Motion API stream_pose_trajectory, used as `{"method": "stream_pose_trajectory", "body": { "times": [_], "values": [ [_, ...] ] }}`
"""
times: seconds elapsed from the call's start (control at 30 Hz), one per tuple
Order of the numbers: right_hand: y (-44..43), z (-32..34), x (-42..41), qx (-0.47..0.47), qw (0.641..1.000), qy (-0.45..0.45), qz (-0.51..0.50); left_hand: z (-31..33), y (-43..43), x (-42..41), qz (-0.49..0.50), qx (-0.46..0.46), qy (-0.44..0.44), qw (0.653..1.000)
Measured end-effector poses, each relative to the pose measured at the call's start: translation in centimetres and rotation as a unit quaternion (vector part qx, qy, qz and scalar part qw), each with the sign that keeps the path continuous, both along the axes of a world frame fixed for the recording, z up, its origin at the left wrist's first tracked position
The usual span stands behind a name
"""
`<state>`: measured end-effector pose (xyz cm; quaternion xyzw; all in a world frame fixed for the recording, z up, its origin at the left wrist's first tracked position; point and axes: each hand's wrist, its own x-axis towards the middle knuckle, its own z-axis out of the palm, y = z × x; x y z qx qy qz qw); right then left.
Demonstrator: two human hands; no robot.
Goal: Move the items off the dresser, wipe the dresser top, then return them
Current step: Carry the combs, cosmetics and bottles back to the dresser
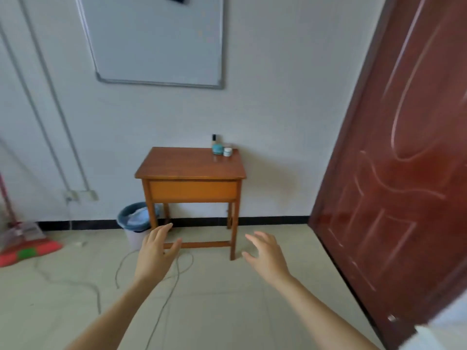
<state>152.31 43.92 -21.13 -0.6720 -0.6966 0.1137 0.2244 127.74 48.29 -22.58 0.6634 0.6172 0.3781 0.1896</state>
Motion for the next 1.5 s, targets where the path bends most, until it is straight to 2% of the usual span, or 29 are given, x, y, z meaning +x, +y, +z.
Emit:
{"method": "stream_pose_trajectory", "body": {
  "times": [0.27,0.67,0.93,1.1,1.5],
  "values": [
    [11.1,-0.8,1.0,-0.017,1.000,0.007,0.017,-2.7,7.9,-0.5,0.018,-0.032,0.000,0.999],
    [33.5,0.8,10.7,-0.002,0.999,0.004,0.054,-0.2,29.0,9.7,0.034,0.001,-0.027,0.999],
    [44.3,-3.5,11.7,-0.061,0.994,0.012,0.085,-4.9,37.4,9.8,0.089,-0.078,-0.024,0.993],
    [52.2,-4.2,11.5,-0.067,0.995,0.023,0.068,-5.8,45.5,7.9,0.096,-0.081,-0.003,0.992],
    [68.4,-6.1,10.9,-0.109,0.990,0.067,-0.063,-6.5,66.9,10.8,0.015,-0.124,-0.003,0.992]
  ]
}}
